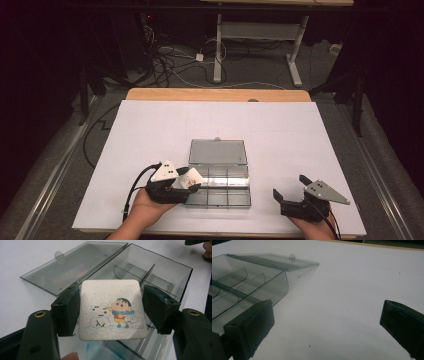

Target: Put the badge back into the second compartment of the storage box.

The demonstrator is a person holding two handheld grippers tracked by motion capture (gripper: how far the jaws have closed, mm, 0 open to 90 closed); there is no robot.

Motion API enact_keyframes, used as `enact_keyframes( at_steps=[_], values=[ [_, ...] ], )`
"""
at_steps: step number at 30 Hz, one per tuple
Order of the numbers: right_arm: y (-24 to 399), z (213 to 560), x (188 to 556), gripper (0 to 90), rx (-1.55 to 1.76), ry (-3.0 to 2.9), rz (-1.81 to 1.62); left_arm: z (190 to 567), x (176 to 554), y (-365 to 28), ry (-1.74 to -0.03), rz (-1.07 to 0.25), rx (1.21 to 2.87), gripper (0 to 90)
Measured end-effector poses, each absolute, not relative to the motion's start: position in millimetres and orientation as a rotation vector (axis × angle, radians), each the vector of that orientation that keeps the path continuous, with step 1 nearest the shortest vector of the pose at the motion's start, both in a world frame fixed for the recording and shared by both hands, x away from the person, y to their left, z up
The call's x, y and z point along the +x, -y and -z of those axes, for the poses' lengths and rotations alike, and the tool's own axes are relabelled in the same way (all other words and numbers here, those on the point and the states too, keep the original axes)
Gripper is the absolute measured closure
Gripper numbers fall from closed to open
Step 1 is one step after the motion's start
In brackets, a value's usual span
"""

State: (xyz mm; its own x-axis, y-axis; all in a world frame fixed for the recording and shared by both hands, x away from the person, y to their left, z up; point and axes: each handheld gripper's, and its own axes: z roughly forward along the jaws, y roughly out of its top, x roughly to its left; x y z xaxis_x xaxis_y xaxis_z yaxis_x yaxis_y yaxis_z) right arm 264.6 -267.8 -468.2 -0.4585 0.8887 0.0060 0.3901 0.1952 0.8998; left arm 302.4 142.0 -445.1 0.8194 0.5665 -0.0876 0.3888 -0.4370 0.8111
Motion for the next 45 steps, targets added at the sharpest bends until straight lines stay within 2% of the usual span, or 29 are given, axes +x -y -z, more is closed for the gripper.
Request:
enact_keyframes(
  at_steps=[29, 39, 45],
  values=[
    [273, 467, 263, 0.1, 1.207, -1.922, -1.243, 447, 319, -84, -0.577, -0.231, 2.224, 31.9],
    [273, 468, 263, 0.1, 1.215, -1.921, -1.245, 446, 333, -66, -0.605, -0.192, 2.311, 31.9],
    [276, 467, 262, 0.1, 1.214, -1.911, -1.245, 447, 338, -68, -0.617, -0.164, 2.353, 31.9]
  ],
)
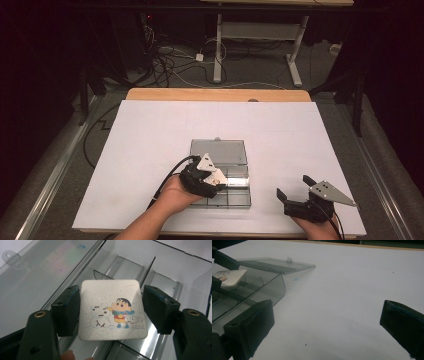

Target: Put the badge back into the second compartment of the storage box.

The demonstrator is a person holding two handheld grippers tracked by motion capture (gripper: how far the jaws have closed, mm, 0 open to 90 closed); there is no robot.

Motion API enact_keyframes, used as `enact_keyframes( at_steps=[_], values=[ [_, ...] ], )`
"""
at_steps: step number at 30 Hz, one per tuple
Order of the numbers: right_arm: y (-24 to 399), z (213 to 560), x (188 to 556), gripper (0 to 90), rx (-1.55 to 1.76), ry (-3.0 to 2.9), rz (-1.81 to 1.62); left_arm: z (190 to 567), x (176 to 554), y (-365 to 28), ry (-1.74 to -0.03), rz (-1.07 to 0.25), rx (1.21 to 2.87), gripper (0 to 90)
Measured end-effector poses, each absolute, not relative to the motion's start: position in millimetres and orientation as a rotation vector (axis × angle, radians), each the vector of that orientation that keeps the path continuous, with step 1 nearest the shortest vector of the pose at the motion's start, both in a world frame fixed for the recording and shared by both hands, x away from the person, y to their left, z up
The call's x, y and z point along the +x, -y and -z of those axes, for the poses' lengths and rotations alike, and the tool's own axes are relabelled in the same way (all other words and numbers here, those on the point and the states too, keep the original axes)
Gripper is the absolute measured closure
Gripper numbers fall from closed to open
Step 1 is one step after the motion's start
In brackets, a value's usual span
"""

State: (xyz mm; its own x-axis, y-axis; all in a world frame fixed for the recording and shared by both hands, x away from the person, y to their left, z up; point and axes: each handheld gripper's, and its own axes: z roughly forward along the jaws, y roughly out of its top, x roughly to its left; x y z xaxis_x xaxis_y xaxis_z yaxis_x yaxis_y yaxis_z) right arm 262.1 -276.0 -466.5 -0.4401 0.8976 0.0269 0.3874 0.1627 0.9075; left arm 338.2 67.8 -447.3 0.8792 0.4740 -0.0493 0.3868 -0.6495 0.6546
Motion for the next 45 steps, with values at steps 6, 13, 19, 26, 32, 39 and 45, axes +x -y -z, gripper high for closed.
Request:
enact_keyframes(
  at_steps=[6, 13, 19, 26, 32, 39, 45],
  values=[
    [274, 467, 262, 0.1, 1.215, -1.916, -1.243, 449, 338, -66, -0.614, -0.189, 2.379, 31.8],
    [275, 468, 262, 0.1, 1.220, -1.916, -1.242, 451, 339, -63, -0.602, -0.159, 2.395, 31.8],
    [274, 469, 263, 0.1, 1.218, -1.924, -1.239, 451, 340, -62, -0.571, -0.171, 2.420, 31.2],
    [274, 469, 262, 0.2, 1.218, -1.921, -1.244, 446, 334, -73, -0.614, -0.170, 2.347, 18.8],
    [276, 467, 261, 0.2, 1.219, -1.909, -1.249, 453, 314, -112, -0.676, -0.157, 2.272, 29.6],
    [274, 466, 260, 0.1, 1.211, -1.911, -1.248, 444, 317, -126, -0.679, -0.228, 2.239, 87.7],
    [274, 467, 261, 0.1, 1.208, -1.918, -1.243, 447, 322, -106, -0.654, -0.280, 2.367, 87.7]
  ],
)
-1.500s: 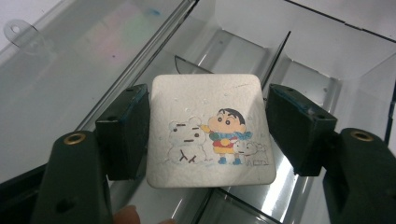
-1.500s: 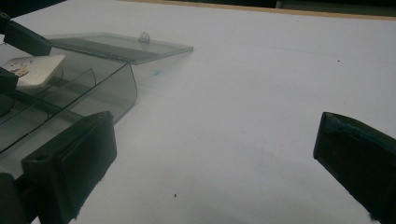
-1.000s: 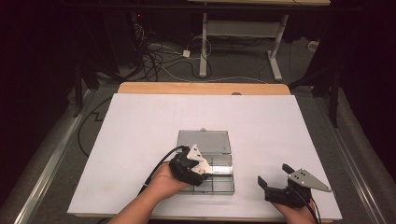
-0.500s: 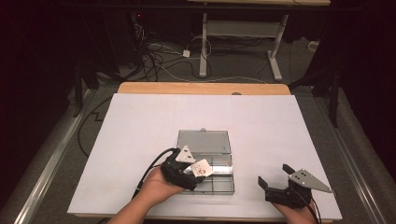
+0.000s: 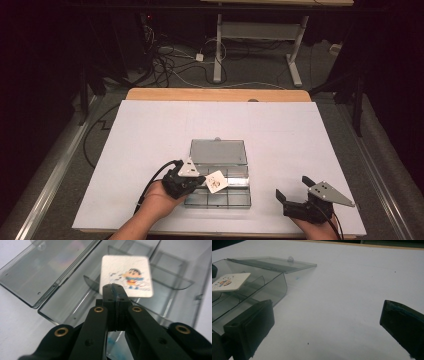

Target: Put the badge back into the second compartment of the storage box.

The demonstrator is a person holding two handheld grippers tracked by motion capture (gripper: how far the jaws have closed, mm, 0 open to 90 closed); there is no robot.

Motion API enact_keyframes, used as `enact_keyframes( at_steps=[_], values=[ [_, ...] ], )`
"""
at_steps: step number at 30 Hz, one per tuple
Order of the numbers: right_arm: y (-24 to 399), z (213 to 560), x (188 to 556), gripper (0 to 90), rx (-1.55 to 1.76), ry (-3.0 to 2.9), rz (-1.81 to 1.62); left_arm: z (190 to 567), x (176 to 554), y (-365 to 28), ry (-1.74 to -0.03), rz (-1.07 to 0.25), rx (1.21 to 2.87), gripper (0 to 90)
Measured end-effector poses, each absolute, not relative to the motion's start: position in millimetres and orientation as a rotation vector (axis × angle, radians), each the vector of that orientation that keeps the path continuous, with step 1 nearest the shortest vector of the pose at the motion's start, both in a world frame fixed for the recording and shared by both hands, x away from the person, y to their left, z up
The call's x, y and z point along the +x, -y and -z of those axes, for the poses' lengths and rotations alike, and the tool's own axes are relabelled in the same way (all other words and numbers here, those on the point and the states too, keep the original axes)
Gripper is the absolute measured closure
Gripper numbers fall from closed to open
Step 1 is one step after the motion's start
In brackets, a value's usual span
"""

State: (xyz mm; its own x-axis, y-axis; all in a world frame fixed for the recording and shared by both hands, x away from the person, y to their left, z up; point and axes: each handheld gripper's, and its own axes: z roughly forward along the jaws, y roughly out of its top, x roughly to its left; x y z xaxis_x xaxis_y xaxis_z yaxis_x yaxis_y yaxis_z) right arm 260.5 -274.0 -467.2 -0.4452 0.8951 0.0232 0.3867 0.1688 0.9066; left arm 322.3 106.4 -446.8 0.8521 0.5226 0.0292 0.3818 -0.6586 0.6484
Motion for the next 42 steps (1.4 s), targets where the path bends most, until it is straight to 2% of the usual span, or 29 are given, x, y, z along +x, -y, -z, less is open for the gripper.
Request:
enact_keyframes(
  at_steps=[10, 22, 30, 38, 42],
  values=[
    [278, 466, 259, 0.2, 1.220, -1.901, -1.250, 447, 325, -101, -0.636, -0.229, 2.445, 87.8],
    [277, 464, 259, 0.3, 1.209, -1.904, -1.254, 449, 340, -88, -0.634, -0.293, 2.554, 87.8],
    [258, 456, 254, 9.2, 1.157, -1.986, -1.295, 442, 341, -86, -0.612, -0.298, 2.543, 87.7],
    [227, 445, 250, 28.9, 1.048, -2.102, -1.356, 441, 345, -76, -0.597, -0.311, 2.573, 87.7],
    [215, 445, 252, 32.4, 1.020, -2.150, -1.349, 439, 349, -73, -0.611, -0.318, 2.565, 87.7]
  ],
)
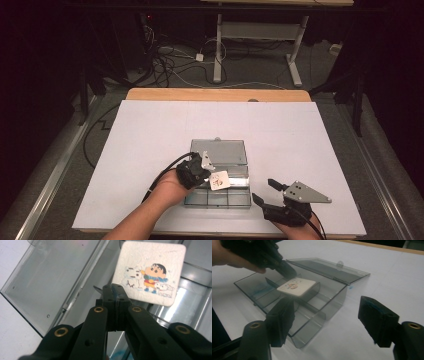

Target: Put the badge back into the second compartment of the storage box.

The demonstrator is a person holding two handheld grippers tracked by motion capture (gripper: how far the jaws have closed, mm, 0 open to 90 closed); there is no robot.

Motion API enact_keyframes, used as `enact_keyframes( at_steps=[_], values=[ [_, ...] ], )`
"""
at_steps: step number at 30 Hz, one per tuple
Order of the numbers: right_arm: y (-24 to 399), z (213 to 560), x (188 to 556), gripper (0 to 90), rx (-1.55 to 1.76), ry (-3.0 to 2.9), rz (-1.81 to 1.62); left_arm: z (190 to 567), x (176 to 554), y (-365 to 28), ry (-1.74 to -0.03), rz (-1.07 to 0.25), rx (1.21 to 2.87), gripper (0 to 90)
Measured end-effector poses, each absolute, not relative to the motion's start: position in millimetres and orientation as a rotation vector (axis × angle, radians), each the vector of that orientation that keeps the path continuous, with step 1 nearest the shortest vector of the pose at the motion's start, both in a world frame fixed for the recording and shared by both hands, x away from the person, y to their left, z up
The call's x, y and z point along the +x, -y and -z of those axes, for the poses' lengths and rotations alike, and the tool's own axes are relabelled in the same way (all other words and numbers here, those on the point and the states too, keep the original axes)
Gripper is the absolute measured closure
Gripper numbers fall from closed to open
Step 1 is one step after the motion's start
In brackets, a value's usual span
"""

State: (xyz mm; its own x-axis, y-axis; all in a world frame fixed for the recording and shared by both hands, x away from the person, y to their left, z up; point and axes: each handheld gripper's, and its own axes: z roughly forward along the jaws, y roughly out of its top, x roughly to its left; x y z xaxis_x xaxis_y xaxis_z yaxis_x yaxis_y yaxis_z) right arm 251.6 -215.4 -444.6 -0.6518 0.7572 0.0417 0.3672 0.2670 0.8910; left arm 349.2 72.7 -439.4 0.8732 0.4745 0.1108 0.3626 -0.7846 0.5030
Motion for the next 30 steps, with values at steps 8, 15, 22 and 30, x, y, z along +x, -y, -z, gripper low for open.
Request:
enact_keyframes(
  at_steps=[8, 15, 22, 30],
  values=[
    [214, 447, 251, 32.7, 1.009, -2.168, -1.337, 434, 320, -74, -0.530, -0.274, 2.479, 71.5],
    [218, 448, 250, 32.2, 1.024, -2.162, -1.334, 442, 311, -67, -0.483, -0.313, 2.522, 55.6],
    [219, 449, 250, 32.1, 1.026, -2.159, -1.338, 442, 323, -73, -0.562, -0.309, 2.488, 62.1],
    [221, 451, 250, 30.7, 1.034, -2.161, -1.339, 441, 319, -80, -0.573, -0.232, 2.401, 65.4]
  ],
)
